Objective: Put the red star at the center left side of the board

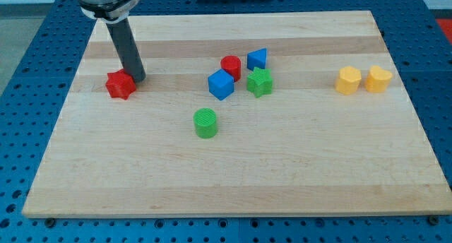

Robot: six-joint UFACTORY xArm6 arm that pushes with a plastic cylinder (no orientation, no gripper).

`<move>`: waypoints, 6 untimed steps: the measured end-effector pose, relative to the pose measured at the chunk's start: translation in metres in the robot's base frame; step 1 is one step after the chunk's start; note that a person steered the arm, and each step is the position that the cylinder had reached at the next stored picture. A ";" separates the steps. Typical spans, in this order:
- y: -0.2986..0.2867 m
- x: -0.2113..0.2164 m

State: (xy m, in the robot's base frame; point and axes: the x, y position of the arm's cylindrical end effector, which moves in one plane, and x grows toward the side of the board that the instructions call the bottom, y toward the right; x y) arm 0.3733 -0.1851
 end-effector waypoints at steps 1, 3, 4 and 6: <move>0.016 0.000; 0.027 0.021; 0.021 0.024; -0.012 0.024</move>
